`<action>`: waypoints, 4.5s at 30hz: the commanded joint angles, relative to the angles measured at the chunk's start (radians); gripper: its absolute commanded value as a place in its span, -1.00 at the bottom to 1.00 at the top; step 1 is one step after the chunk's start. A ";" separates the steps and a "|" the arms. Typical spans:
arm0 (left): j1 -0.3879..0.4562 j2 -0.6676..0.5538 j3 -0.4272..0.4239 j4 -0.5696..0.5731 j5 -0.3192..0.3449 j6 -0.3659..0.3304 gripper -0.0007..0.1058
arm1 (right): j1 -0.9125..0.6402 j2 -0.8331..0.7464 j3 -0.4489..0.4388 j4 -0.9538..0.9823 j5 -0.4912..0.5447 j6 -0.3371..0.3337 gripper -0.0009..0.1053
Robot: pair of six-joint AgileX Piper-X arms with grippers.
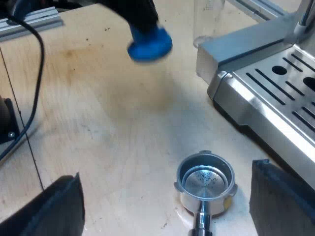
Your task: Grind coffee beans and then tamp
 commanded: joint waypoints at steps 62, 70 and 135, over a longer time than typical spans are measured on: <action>-0.433 0.434 -0.121 -0.184 0.109 0.076 -0.98 | 0.002 -0.007 0.319 -0.252 0.131 0.102 0.34; -0.433 0.481 -0.121 -0.237 0.109 0.076 -0.98 | 0.002 -0.007 0.319 -0.252 0.131 0.102 0.34; -0.601 0.662 -0.063 -0.254 -0.115 0.154 -0.98 | 0.002 -0.007 0.319 -0.256 0.133 0.094 0.34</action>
